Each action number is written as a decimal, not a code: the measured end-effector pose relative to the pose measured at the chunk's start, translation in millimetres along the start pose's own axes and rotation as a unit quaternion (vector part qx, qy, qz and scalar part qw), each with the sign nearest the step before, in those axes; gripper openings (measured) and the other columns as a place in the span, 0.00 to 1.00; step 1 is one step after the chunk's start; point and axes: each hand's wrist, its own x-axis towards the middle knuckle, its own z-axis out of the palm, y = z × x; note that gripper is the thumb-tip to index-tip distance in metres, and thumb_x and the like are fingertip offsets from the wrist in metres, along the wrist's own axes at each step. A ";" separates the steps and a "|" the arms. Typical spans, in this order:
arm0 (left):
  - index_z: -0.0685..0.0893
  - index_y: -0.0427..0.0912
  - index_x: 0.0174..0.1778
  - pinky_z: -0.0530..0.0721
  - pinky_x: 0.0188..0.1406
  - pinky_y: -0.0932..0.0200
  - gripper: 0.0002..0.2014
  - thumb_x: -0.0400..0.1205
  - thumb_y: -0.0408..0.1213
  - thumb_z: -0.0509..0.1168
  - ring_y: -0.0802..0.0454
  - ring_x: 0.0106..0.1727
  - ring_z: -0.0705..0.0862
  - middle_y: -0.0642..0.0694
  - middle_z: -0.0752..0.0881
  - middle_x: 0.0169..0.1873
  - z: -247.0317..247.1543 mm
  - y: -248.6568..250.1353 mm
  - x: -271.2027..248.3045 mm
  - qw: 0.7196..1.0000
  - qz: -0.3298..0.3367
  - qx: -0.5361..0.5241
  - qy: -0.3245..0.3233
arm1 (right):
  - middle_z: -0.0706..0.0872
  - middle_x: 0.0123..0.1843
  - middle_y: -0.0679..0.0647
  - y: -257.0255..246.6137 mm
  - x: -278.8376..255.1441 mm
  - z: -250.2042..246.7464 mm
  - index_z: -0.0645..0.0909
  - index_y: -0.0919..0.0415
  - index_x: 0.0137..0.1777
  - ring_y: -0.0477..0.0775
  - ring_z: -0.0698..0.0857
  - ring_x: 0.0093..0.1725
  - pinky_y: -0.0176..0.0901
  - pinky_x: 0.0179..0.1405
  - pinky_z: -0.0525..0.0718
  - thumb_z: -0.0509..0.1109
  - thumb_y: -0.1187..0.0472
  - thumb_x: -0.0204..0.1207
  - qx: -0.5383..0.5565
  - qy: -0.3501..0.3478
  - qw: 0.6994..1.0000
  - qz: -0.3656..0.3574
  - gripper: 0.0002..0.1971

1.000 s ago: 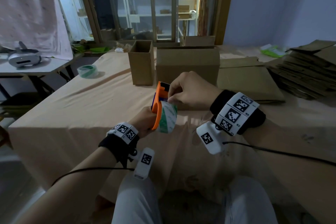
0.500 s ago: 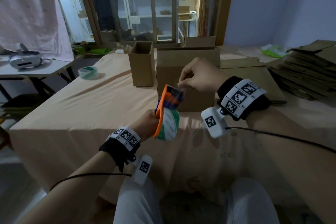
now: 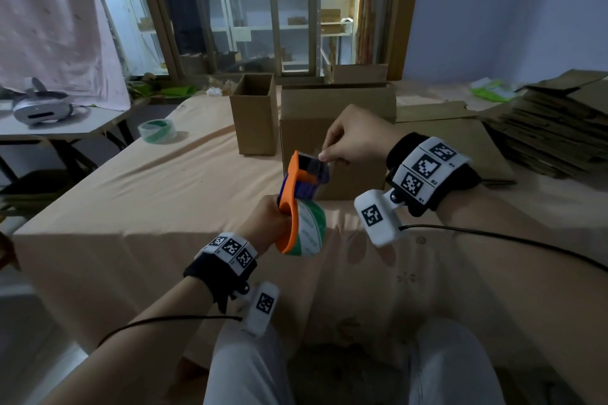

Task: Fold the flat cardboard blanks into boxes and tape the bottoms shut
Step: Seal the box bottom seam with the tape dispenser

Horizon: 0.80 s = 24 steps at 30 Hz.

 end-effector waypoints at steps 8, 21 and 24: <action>0.84 0.34 0.40 0.86 0.49 0.45 0.09 0.80 0.21 0.60 0.42 0.41 0.87 0.36 0.88 0.41 -3.7 0.9 -1.7 0.999 0.028 0.025 -0.001 | 0.89 0.39 0.47 -17.0 -0.3 5.7 0.91 0.59 0.45 0.40 0.86 0.39 0.30 0.35 0.81 0.76 0.59 0.75 -0.036 0.038 0.995 -0.086 0.05; 0.88 0.41 0.43 0.83 0.53 0.40 0.12 0.66 0.41 0.73 0.39 0.41 0.88 0.38 0.89 0.37 -2.9 3.3 -1.9 0.966 0.002 -0.240 -0.095 | 0.90 0.43 0.51 -14.0 5.7 16.6 0.91 0.62 0.47 0.45 0.87 0.45 0.33 0.44 0.85 0.76 0.63 0.75 0.020 0.106 0.984 -0.144 0.04; 0.84 0.37 0.48 0.86 0.38 0.49 0.29 0.60 0.54 0.80 0.44 0.33 0.88 0.40 0.89 0.33 -7.7 -3.7 16.9 0.944 -0.060 -0.289 -0.148 | 0.91 0.42 0.51 -7.5 3.5 17.0 0.91 0.62 0.45 0.46 0.88 0.44 0.39 0.49 0.87 0.76 0.63 0.75 0.041 0.126 0.980 -0.147 0.03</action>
